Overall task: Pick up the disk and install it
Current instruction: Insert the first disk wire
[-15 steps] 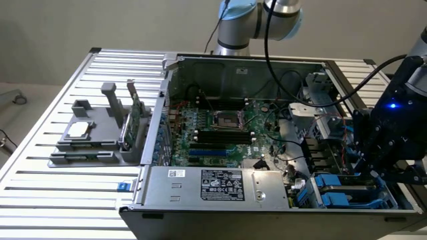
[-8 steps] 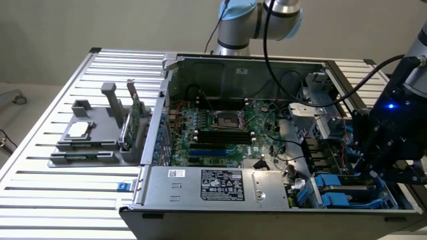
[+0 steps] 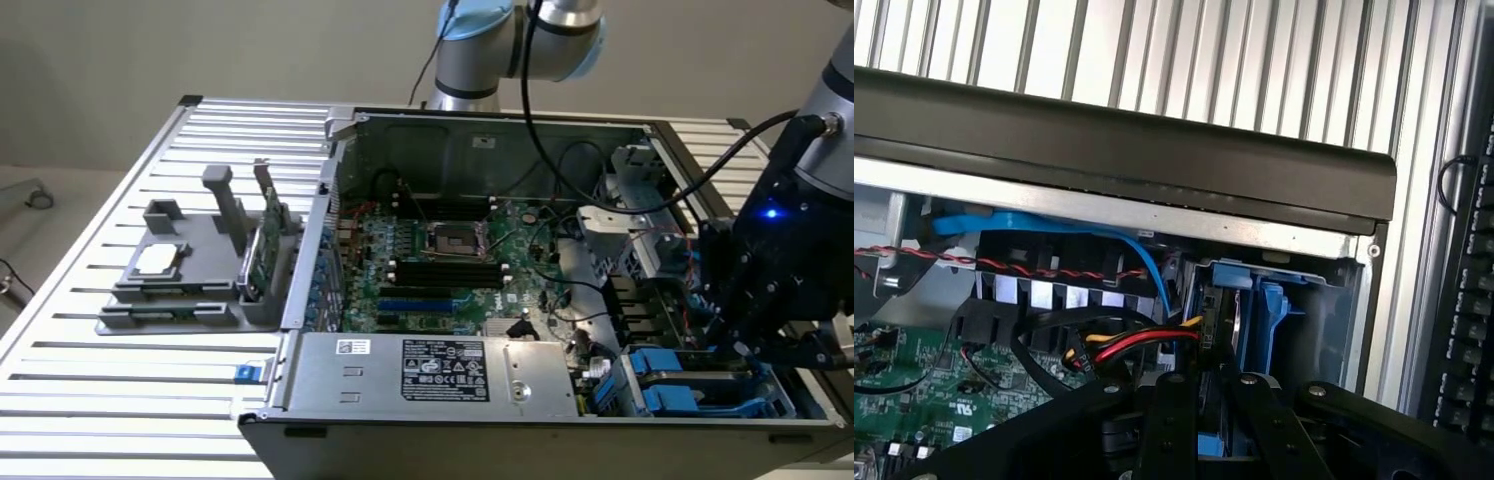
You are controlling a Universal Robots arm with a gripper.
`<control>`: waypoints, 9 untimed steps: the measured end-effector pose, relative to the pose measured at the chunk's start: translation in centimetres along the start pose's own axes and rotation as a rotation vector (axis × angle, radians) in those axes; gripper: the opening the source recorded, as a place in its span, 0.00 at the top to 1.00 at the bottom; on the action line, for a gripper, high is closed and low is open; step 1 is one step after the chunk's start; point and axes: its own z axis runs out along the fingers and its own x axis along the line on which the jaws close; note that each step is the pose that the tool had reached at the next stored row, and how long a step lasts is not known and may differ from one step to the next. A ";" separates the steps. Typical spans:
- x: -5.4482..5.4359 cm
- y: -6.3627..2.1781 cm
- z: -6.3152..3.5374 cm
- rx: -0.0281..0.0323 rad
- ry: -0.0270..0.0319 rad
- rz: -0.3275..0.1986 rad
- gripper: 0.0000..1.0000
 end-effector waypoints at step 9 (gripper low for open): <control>0.1 -0.38 0.34 -0.0258 -0.0039 0.002 0.82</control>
